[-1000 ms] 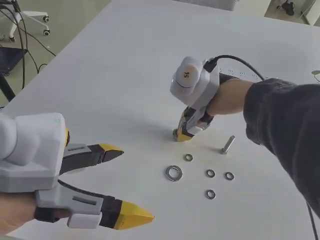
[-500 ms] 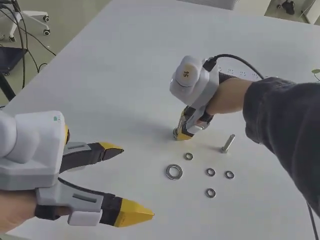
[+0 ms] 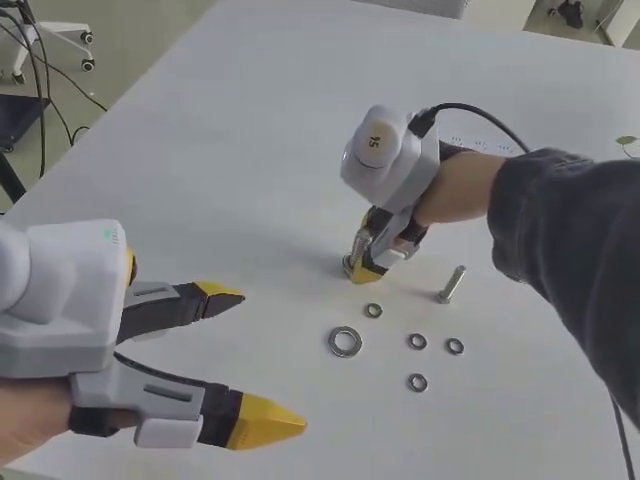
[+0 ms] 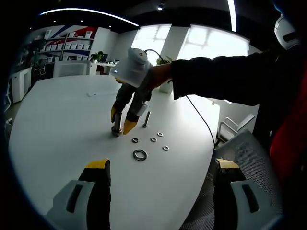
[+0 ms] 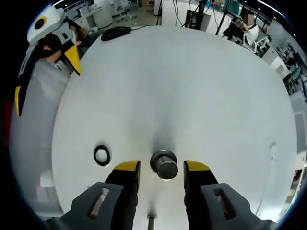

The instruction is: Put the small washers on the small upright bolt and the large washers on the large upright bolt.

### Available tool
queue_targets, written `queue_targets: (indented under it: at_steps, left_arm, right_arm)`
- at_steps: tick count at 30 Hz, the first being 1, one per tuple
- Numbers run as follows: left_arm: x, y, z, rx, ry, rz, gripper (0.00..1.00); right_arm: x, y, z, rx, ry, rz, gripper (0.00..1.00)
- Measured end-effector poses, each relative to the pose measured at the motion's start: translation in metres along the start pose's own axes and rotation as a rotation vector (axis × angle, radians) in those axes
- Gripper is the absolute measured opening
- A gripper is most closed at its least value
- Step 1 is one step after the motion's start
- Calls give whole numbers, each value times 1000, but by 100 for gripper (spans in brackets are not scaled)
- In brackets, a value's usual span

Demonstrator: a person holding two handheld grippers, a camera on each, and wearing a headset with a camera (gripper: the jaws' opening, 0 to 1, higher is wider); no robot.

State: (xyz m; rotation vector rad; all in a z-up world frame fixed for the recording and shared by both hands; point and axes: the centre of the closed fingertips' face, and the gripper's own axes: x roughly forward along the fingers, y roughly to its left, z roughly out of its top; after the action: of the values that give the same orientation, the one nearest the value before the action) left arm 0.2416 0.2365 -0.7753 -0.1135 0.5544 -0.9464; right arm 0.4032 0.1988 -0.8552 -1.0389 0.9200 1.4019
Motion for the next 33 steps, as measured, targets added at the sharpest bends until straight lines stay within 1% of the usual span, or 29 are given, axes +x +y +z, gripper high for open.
queue_targets:
  at_steps: [2, 6, 11, 14, 24, 32, 33]
  left_arm:
    - [0, 0, 0, 1, 0, -1, 89]
    - [1, -1, 1, 3, 0, -4, 89]
    - [1, -2, 2, 7, -4, -4, 89]
    - [0, -3, 2, 10, -2, -6, 89]
    - [2, -7, 5, 25, 0, -17, 89]
    - [3, -10, 7, 32, 2, -22, 89]
    - [3, -10, 7, 33, 2, -23, 89]
  right_arm:
    - [-3, 0, 0, 16, -10, 1, 41]
    - [-7, 0, 0, 22, -19, -4, 44]
    - [-8, -1, -2, 28, -25, -8, 46]
    - [-14, -1, -1, 27, -31, -15, 47]
    - [-32, 0, -1, 29, -46, -45, 48]
    - [-45, 1, -8, 30, -46, -63, 48]
    - [-44, 0, -9, 30, -50, -67, 48]
